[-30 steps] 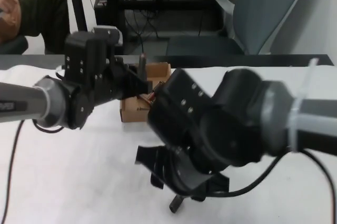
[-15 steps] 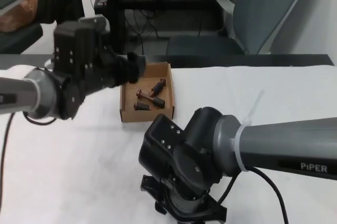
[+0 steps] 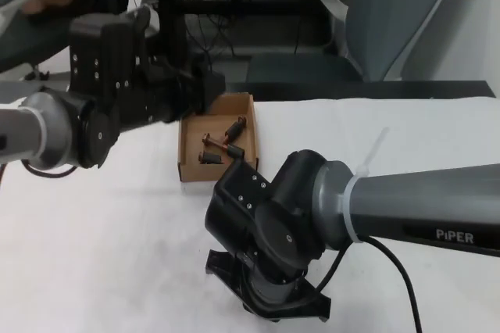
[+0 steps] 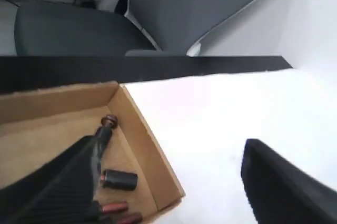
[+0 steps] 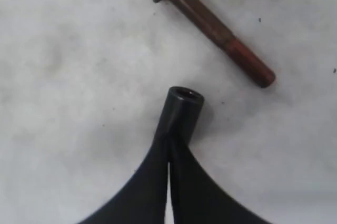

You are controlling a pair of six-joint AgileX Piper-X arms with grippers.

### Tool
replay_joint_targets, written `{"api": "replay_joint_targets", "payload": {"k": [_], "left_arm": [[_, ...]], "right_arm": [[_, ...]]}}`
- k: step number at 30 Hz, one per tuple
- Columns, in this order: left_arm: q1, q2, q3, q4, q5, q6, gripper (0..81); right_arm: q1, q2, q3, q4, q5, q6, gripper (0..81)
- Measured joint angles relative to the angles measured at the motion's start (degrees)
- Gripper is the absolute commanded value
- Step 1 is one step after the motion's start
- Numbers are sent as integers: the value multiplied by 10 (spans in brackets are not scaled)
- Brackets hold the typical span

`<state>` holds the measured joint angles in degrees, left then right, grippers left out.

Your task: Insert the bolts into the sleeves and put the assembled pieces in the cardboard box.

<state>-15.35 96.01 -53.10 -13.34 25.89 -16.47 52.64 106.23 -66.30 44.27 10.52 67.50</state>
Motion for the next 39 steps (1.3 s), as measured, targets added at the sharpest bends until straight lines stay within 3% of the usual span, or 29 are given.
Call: {"api": "replay_joint_targets", "payload": {"k": [2, 6, 8, 10, 12, 14, 15, 25, 33, 36, 39], "left_arm": [[0, 0, 0, 27, 6, 0, 700], [0, 0, 0, 40, 24, 0, 700], [0, -2, 0, 40, 30, 0, 700], [0, -7, 0, 40, 33, 0, 700], [0, -15, 0, 40, 36, 0, 700], [3, -25, 0, 40, 37, 0, 700], [4, -31, 0, 40, 38, 0, 700], [7, -56, 0, 71, 48, 2, 700], [-1, -56, 0, 205, 51, 30, 700], [-35, -56, 0, 240, 45, -7, 700], [-102, -56, -1, 277, 7, -34, 700]], "right_arm": [[0, 0, 0, 0, 0, -11, 60], [-3, 2, 0, -7, 1, -26, 445], [-4, 11, 4, -18, 1, -30, 557], [-5, 15, 4, -29, 2, -30, 500], [-5, 16, 4, -30, 6, -31, 329], [-6, 17, 4, -22, 14, -32, 64], [-8, 18, 4, -18, 16, -32, 0], [-32, 12, 5, -21, -12, -63, 6], [-46, -117, 17, -25, 107, -200, 6], [-52, -188, 14, -10, 138, -250, 6], [-63, -257, 15, 12, 162, -286, 6]]}}
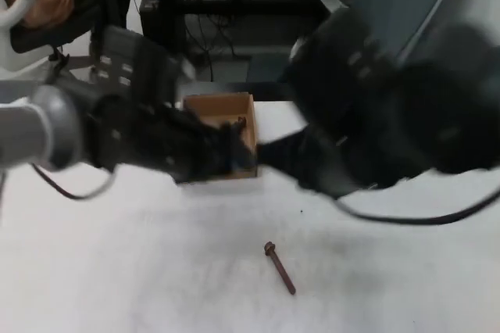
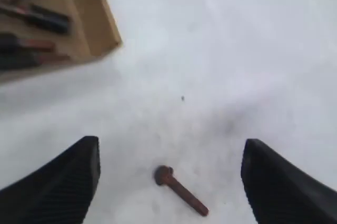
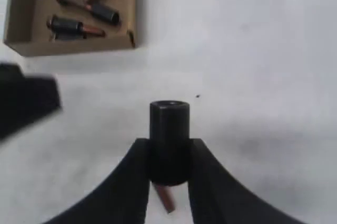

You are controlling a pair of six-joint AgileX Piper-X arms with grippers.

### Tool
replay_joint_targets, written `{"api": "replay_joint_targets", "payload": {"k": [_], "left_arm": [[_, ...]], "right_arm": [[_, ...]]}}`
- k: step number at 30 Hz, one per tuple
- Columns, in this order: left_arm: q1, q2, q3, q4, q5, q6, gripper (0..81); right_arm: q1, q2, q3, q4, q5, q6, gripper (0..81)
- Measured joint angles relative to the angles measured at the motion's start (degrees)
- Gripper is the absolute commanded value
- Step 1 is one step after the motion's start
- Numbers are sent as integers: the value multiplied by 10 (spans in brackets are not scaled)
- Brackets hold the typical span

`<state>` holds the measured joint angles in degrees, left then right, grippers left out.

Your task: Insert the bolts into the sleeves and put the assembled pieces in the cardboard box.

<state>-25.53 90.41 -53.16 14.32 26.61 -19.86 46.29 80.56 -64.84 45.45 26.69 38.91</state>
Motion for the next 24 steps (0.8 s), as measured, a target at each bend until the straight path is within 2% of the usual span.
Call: {"api": "replay_joint_targets", "payload": {"k": [4, 7, 11, 16, 24], "left_arm": [[-104, 0, 0, 28, -146, -58, 700], [-140, 7, -4, 33, -201, -110, 700], [-148, 52, -13, 33, -214, -153, 700], [-146, 129, -35, 57, -189, -191, 700], [-155, 176, -103, 65, -186, -251, 700]], "right_arm": [[-14, -78, 0, 12, 7, -56, 6], [-16, -132, 0, 15, 8, -81, 6], [-16, -197, 0, 16, 8, -90, 6], [-16, -254, 0, 16, 12, -104, 6], [-16, -286, 0, 17, 8, -124, 6]]}}
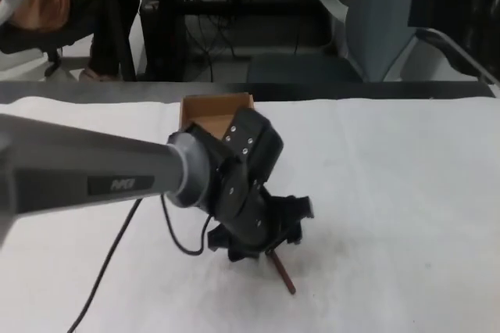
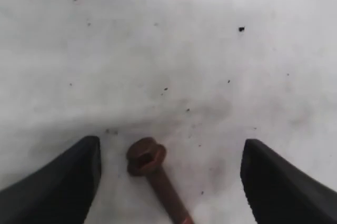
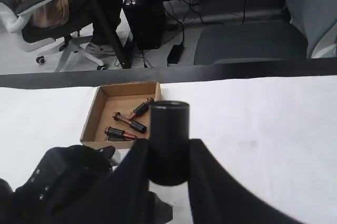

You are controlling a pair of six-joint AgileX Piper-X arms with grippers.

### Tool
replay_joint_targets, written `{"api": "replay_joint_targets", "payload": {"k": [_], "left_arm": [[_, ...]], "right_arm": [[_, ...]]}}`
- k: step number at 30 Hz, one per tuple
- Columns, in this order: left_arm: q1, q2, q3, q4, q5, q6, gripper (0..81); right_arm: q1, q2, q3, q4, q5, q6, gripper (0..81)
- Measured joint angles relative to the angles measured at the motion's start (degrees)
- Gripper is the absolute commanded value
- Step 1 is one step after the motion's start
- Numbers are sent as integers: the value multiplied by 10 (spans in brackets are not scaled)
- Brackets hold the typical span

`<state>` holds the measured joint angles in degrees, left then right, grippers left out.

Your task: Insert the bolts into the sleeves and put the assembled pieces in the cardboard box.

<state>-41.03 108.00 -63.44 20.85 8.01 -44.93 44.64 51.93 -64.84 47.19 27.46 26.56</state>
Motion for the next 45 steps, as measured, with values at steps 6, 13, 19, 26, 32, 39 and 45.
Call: {"api": "replay_joint_targets", "payload": {"k": [6, 13, 19, 26, 32, 39, 45], "left_arm": [[-7, 16, -23, 51, -24, -42, 444], [-15, 27, -30, 68, -2, -52, 384], [-20, 29, -30, 84, 13, -55, 18], [-21, 17, -27, 79, 15, 32, 18], [-29, -68, -9, 102, -69, 157, 18], [-27, -278, -3, 57, -194, 268, 18], [-29, -438, 79, -84, -208, 364, 18]], "right_arm": [[0, -9, 1, -31, -3, -55, 6], [0, -31, 1, -129, -3, -101, 6], [0, -50, 1, -159, -5, -111, 6], [0, -53, 1, -161, -13, -111, 6], [0, -53, 1, -132, -46, -111, 6], [0, -53, 20, -7, -81, -132, 6], [37, -53, 129, -96, -151, -145, 6]]}}
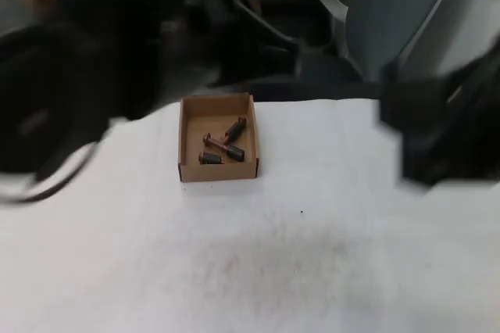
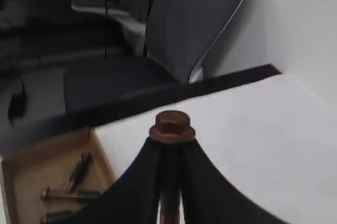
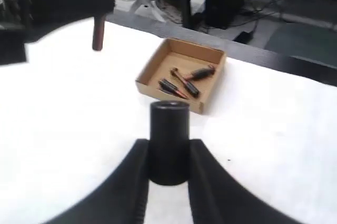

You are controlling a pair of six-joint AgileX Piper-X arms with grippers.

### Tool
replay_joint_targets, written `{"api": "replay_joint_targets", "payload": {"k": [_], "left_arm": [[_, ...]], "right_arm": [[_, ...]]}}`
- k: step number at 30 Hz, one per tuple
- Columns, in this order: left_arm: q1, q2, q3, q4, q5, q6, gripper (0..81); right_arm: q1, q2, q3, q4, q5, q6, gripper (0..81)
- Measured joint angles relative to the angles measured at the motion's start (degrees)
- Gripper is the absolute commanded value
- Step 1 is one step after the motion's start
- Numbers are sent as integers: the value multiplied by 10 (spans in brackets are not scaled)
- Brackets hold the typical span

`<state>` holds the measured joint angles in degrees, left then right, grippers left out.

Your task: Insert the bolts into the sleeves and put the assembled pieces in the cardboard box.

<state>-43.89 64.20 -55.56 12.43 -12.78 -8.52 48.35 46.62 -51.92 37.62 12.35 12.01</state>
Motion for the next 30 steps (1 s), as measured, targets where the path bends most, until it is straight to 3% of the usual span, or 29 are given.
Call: {"api": "replay_joint_targets", "payload": {"k": [7, 12, 16, 20, 30], "left_arm": [[-1, -170, 147, -76, 75, 26, 18], [-1, -233, 196, -130, 123, 26, 18], [-1, -233, 214, -158, 164, 26, 18], [-1, -208, 229, -177, 205, 26, 18], [-1, -135, 230, -310, 230, 25, 18]], "right_arm": [[74, 13, 146, -248, -8, -10, 6], [88, 54, 187, -291, -10, -22, 6], [87, 95, 189, -304, -9, -66, 6], [87, 122, 190, -336, -8, -58, 6], [87, 126, 191, -458, 14, -46, 6]]}}
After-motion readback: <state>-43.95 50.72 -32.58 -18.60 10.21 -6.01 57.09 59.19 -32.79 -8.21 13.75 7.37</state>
